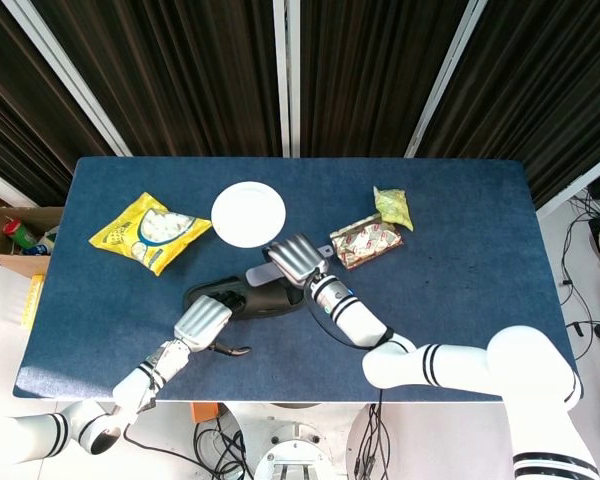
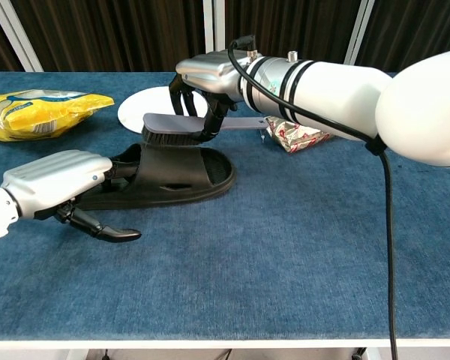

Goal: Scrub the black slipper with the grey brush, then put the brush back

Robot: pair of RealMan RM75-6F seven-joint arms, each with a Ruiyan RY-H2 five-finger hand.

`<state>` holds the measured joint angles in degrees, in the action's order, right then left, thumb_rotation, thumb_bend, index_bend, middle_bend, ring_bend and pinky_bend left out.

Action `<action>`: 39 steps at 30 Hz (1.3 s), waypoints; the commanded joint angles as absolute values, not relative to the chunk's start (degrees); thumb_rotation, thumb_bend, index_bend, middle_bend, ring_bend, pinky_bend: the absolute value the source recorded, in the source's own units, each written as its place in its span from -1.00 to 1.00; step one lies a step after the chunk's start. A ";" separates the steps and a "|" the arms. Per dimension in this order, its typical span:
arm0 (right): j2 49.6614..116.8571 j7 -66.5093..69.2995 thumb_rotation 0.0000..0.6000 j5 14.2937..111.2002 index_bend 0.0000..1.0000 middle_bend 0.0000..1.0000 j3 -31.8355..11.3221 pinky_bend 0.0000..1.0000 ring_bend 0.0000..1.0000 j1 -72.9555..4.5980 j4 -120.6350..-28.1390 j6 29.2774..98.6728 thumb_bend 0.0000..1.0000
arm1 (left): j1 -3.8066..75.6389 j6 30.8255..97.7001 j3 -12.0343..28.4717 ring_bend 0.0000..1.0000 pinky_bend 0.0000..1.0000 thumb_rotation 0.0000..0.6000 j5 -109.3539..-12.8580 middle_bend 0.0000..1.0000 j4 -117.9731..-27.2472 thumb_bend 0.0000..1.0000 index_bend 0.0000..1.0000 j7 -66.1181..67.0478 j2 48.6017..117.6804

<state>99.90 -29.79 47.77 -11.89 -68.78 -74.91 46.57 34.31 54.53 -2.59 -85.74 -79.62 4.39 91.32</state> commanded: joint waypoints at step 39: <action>99.55 -28.99 1.00 48.41 1.00 0.48 -11.92 0.45 0.36 -69.53 -75.31 44.16 0.14 | 34.59 54.07 -3.00 -0.53 -0.23 -0.20 -86.29 -0.43 -77.98 -0.72 -0.51 2.04 92.02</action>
